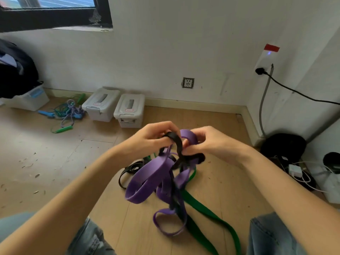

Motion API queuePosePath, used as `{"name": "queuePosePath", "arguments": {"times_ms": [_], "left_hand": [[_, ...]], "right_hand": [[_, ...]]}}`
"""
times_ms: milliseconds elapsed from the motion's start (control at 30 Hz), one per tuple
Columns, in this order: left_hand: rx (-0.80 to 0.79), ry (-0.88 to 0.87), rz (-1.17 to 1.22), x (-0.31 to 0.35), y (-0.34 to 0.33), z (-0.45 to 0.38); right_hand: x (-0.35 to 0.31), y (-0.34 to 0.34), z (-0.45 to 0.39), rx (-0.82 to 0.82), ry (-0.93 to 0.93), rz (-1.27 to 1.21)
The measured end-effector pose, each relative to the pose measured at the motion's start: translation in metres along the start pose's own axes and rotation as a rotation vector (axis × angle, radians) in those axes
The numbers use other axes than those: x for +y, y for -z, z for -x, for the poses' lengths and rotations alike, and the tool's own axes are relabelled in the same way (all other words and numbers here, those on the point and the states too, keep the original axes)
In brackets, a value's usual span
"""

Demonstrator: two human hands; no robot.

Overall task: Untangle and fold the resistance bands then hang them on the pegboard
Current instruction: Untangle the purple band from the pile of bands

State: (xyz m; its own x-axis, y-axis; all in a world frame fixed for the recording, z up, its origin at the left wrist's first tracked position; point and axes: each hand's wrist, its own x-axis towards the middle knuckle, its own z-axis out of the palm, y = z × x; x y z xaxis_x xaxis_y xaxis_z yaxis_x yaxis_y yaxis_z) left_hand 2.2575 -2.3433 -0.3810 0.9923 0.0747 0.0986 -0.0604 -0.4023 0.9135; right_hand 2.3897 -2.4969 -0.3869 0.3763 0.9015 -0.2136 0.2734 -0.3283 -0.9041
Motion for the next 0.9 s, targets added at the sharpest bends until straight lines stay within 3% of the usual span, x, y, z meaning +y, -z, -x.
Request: {"name": "queuePosePath", "arguments": {"times_ms": [100, 233, 300, 333, 400, 500, 567, 633, 700, 767, 833, 900], "left_hand": [[-0.021, -0.049, -0.112, -0.002, 0.004, 0.002], [-0.275, 0.008, -0.599, -0.034, -0.003, 0.013], [-0.397, 0.169, -0.761, -0.053, -0.013, 0.015], [-0.425, 0.27, -0.748, -0.06, -0.014, 0.015], [-0.367, 0.41, -0.488, -0.064, -0.006, 0.009], [-0.042, 0.364, -0.095, -0.053, 0.003, -0.003], [0.104, 0.294, 0.027, -0.05, 0.0, -0.01], [0.094, 0.251, -0.11, -0.052, -0.005, -0.013], [-0.02, 0.342, -0.358, -0.055, -0.007, -0.011], [0.015, 0.452, -0.408, -0.055, -0.003, -0.01], [0.295, 0.373, -0.4, -0.045, 0.009, -0.01], [0.704, 0.158, -0.405, -0.024, 0.026, -0.01]], "right_hand": [[-0.001, -0.006, -0.007, 0.101, 0.008, -0.244], [-0.002, 0.003, -0.018, 0.674, -0.113, -0.645], [-0.005, 0.012, -0.017, 0.763, 0.004, -0.795], [-0.006, 0.014, -0.015, 0.72, 0.068, -0.799], [-0.008, 0.01, -0.012, 0.555, 0.149, -0.74], [-0.014, 0.002, -0.004, 0.305, 0.207, -0.686], [-0.019, 0.003, 0.001, 0.2, 0.273, -0.735], [-0.024, 0.008, 0.005, 0.144, 0.334, -0.781], [-0.026, 0.015, 0.007, 0.141, 0.362, -0.764], [-0.023, 0.022, 0.009, 0.184, 0.311, -0.608], [-0.02, 0.024, 0.011, 0.177, 0.25, -0.436], [-0.019, 0.022, 0.011, 0.085, 0.2, -0.33]]}}
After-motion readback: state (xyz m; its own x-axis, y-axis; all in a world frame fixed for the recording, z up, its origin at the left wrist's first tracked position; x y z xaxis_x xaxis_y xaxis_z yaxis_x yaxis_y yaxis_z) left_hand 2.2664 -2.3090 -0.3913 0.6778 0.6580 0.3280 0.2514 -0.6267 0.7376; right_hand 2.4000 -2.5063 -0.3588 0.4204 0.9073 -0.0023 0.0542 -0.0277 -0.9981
